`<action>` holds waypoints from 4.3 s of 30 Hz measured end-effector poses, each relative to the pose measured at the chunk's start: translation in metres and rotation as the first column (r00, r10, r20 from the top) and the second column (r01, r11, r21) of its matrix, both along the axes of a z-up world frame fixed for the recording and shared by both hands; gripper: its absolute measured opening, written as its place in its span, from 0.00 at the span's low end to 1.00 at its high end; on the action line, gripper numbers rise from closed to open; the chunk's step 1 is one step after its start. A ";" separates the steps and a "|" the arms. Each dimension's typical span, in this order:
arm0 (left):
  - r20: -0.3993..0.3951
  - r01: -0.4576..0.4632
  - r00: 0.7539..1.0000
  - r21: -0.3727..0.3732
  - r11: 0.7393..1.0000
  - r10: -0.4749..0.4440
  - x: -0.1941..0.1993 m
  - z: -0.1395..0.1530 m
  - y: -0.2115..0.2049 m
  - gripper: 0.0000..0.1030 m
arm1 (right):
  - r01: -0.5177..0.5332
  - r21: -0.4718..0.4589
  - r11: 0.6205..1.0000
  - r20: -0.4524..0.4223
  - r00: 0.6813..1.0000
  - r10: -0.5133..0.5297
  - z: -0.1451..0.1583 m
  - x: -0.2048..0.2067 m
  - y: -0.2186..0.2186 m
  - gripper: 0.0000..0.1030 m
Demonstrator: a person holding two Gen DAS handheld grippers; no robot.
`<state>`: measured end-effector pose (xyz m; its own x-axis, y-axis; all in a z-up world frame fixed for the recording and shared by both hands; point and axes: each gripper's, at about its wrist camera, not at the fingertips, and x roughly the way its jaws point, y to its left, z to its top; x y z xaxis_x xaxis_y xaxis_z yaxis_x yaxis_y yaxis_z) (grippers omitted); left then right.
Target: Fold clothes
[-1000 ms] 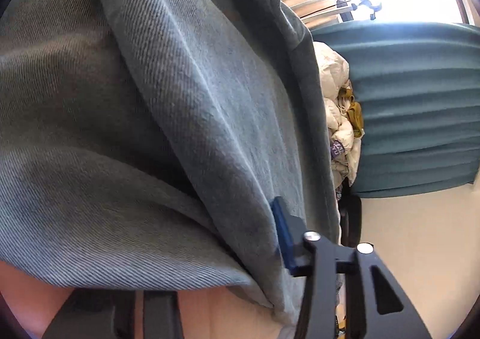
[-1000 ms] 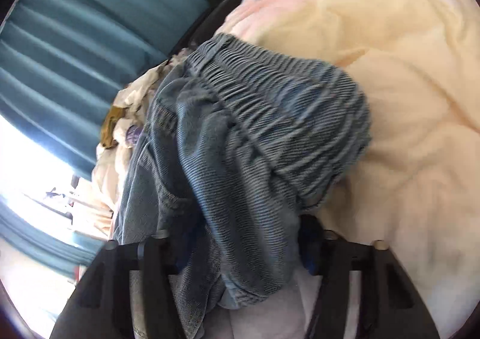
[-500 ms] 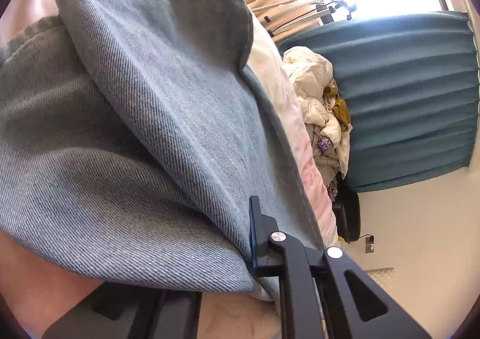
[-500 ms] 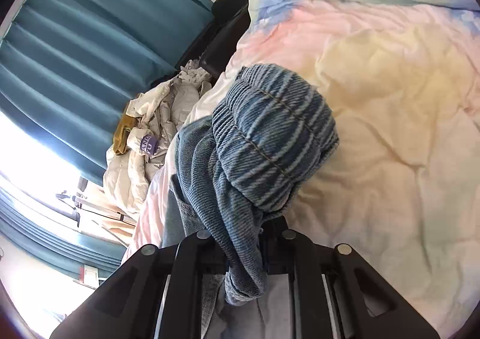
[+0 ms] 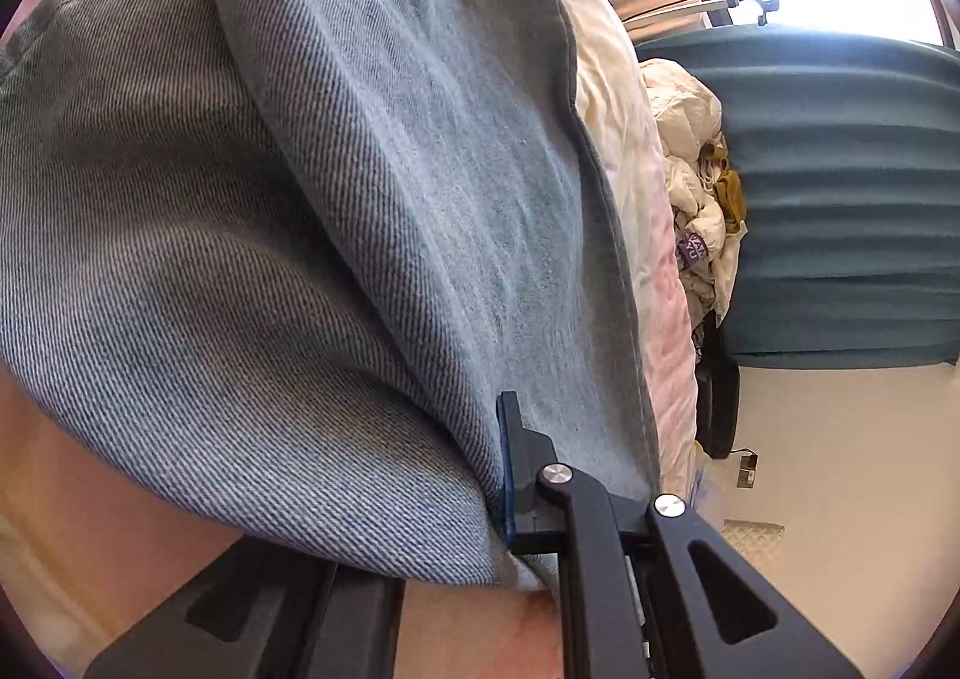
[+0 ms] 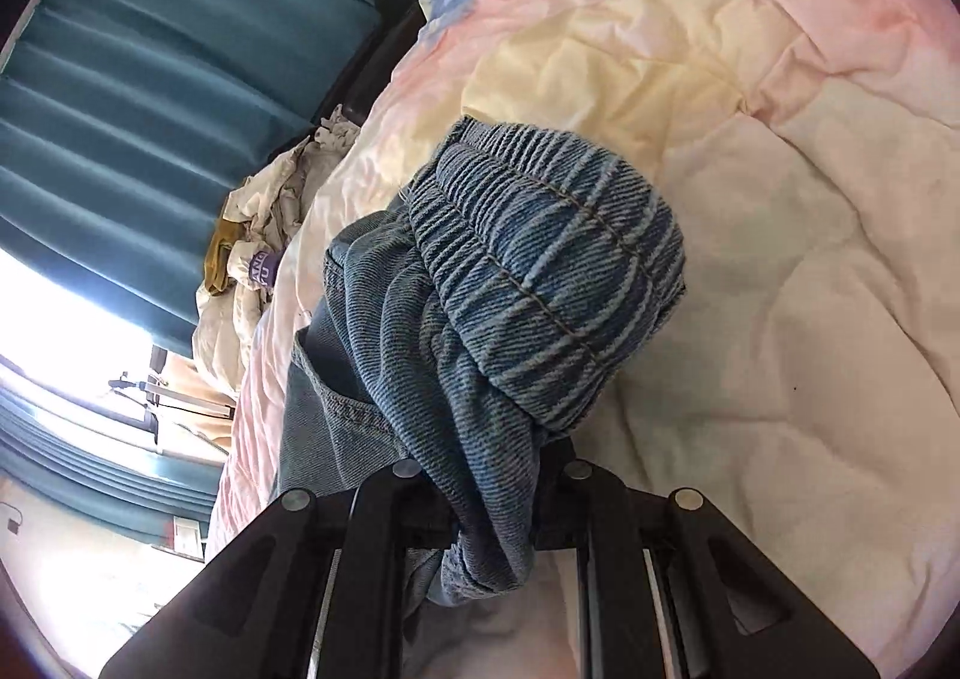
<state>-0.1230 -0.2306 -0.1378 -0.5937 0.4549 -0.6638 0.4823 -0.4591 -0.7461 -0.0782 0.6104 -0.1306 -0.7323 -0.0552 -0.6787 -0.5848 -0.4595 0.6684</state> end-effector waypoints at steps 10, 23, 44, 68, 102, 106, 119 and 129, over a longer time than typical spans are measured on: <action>-0.020 -0.014 1.000 -0.077 0.997 0.013 0.002 0.008 0.005 0.11 | -0.084 0.025 0.996 0.150 0.985 0.079 0.006 0.009 -0.005 0.26; -0.115 -0.075 0.992 -0.225 0.972 0.050 0.055 0.053 0.008 0.50 | -0.138 0.263 0.955 0.180 0.979 0.092 0.090 0.046 -0.054 0.33; -0.114 -0.112 0.989 -0.215 0.970 0.089 0.028 0.050 -0.065 0.54 | -0.558 0.337 0.759 0.160 0.828 0.538 0.074 -0.044 -0.308 0.34; -0.309 -0.388 0.905 -0.327 0.862 0.291 0.038 0.059 -0.098 0.04 | -0.650 0.393 0.650 0.305 0.759 0.575 0.021 -0.075 -0.354 0.38; -0.003 -0.378 0.926 0.042 0.925 0.378 0.109 0.020 -0.068 0.52 | -0.647 0.354 0.676 0.273 0.762 0.587 0.026 -0.055 -0.346 0.38; 0.027 -0.247 0.969 0.109 0.963 0.245 0.101 0.015 -0.044 0.72 | -0.645 0.341 0.684 0.267 0.764 0.587 0.026 -0.051 -0.343 0.38; 0.081 -0.327 0.945 0.284 0.901 0.317 0.070 -0.035 -0.039 0.72 | -0.576 0.317 0.754 0.189 0.817 0.545 0.039 -0.042 -0.325 0.38; 0.052 -0.495 0.862 0.296 0.817 0.504 0.077 -0.040 -0.071 0.64 | -0.508 0.214 0.834 0.171 0.860 0.480 0.031 -0.042 -0.298 0.38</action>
<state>-0.0459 -0.3021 -0.1780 -0.8078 0.2590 -0.5295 0.5638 0.0774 -0.8223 -0.1201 0.3128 -0.1001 -0.5747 -0.2140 -0.7899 -0.2963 -0.8453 0.4446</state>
